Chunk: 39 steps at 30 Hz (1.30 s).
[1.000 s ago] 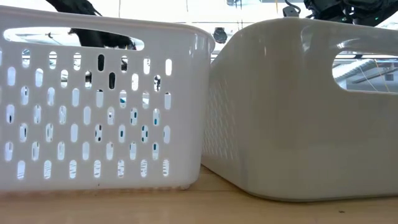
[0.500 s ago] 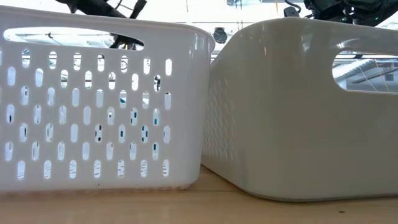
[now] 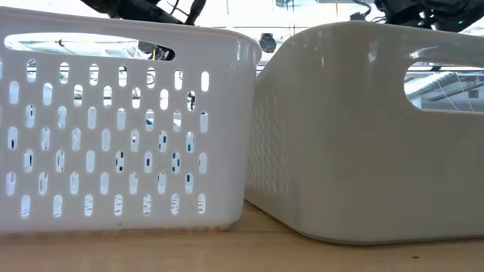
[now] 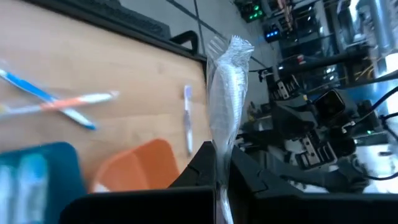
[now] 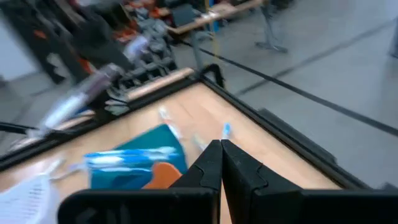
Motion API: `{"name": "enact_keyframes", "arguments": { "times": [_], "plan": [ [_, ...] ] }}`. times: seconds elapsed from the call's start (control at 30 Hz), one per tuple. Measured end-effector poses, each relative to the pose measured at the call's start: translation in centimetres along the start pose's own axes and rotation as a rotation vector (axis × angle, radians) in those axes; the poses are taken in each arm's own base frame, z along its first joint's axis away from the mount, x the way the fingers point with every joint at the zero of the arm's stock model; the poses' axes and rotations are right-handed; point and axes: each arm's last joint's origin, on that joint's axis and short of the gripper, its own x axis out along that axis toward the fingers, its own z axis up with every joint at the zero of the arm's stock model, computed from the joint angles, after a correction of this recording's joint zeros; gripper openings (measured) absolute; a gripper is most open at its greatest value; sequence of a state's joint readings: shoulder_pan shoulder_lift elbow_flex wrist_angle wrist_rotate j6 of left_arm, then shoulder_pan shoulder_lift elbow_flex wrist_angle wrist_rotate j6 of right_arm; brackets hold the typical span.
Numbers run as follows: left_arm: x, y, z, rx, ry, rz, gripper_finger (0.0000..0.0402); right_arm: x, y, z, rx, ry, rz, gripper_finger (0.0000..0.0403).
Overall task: Pick & Place Toothbrushes
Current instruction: Put the violet toothbrush into the orange bin
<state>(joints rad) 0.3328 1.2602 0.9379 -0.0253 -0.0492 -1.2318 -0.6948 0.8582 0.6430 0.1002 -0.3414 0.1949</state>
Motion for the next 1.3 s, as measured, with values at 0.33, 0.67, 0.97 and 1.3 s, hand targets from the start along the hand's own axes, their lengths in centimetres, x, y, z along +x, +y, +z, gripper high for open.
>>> {"name": "enact_keyframes", "arguments": {
  "times": [0.33,0.67,0.97,1.3],
  "plan": [
    [2.5,-0.8,-5.3,-0.143,-0.112,-0.010,0.0002,-4.4,1.3,1.1,-0.108,-0.070,0.133,0.0000],
    [8.3,-2.4,-7.2,-0.155,-0.054,0.211,0.0001,-7.3,2.5,0.8,-0.201,-0.095,0.145,0.0000],
    [12.0,-1.8,-9.8,-0.283,0.044,0.424,0.0001,-8.2,3.0,0.6,-0.233,-0.099,0.189,0.0000],
    [14.0,-0.3,-11.0,-0.358,0.060,0.648,0.0001,-8.2,3.0,0.3,-0.244,-0.073,0.209,0.0000]
  ]
}}
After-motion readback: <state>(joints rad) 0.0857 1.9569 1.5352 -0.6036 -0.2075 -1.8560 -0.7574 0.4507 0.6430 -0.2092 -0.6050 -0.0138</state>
